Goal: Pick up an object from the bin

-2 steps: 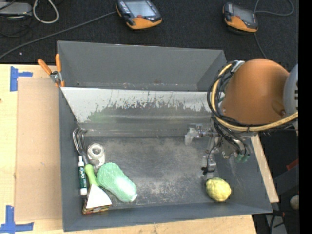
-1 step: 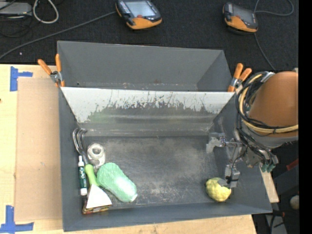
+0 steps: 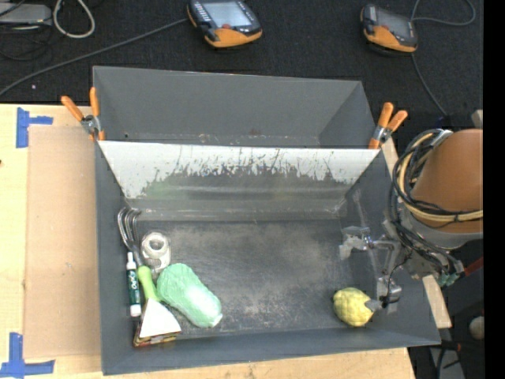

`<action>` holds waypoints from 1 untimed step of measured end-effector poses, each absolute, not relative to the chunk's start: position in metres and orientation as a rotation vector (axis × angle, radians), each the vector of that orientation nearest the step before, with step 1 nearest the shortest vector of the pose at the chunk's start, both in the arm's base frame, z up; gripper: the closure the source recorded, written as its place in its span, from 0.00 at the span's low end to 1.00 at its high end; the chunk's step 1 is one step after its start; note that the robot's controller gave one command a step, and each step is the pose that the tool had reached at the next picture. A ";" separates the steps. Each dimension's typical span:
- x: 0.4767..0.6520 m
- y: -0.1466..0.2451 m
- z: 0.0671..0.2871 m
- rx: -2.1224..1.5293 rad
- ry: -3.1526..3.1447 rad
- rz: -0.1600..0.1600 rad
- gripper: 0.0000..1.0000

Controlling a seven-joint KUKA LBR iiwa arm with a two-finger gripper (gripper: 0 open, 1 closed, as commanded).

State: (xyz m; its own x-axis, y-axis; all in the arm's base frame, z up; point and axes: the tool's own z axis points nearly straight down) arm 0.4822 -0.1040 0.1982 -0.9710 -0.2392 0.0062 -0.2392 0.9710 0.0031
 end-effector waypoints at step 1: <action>0.481 -0.146 0.193 0.186 -3.135 -0.002 0.00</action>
Offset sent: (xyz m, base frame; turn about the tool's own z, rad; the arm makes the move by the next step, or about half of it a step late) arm 0.0008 0.0044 -0.0389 -0.7020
